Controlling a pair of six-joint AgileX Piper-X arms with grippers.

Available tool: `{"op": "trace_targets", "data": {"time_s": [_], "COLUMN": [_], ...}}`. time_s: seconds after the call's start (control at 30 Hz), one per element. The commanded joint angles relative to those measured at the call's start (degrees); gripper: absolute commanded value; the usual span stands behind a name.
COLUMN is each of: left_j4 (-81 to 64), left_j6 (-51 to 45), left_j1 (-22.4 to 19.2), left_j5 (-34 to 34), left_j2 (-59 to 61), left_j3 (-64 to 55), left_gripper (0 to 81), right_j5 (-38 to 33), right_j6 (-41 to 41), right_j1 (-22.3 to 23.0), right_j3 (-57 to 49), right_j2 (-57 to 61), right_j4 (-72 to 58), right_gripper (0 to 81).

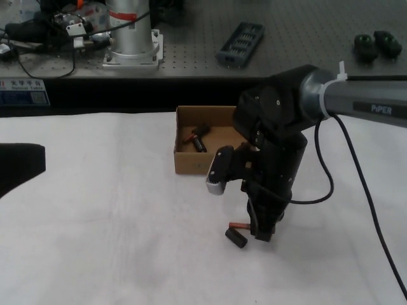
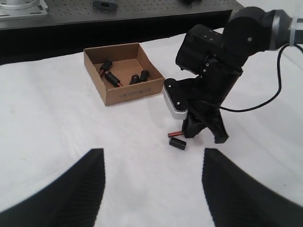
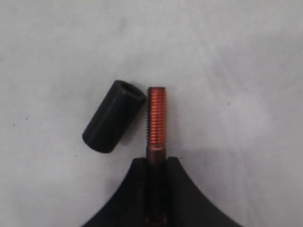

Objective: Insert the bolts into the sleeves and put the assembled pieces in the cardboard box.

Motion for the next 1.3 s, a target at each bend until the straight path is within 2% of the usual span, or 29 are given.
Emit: {"op": "trace_targets", "data": {"time_s": [0.0,0.1,0.4,0.63,0.83,1.27], "left_j4": [-0.3,-0.3,3.1,4.1,4.1,4.1], "left_j6": [1.2,6.6,11.8,11.8,11.8,11.8], "left_j1": [0.1,0.1,0.1,0.1,0.1,0.1], "left_j5": [-0.4,-0.4,-0.4,-0.4,-0.4,-0.4], "left_j2": [-0.1,0.3,0.3,0.3,0.3,0.3], "left_j3": [-0.4,-0.4,-0.4,-0.4,-0.4,-0.4], "left_gripper": [43.9,43.9,43.9,43.9,43.9,43.9], "right_j5": [-0.8,-1.3,-1.3,-2.6,-11.1,-11.5], "right_j6": [-5.6,-13.0,-38.0,-47.1,-62.4,-84.4], "right_j1": [-0.2,-0.2,0.1,0.3,0.8,2.3], "right_j3": [-0.2,-0.2,-0.2,-0.2,0.0,0.0], "right_j2": [-1.3,-1.3,-1.3,-1.3,-1.3,-1.3], "right_j4": [0.2,-0.4,-1.6,-1.7,-1.0,1.4], "right_gripper": [2.0,2.0,2.0,2.0,2.0,2.0]}}
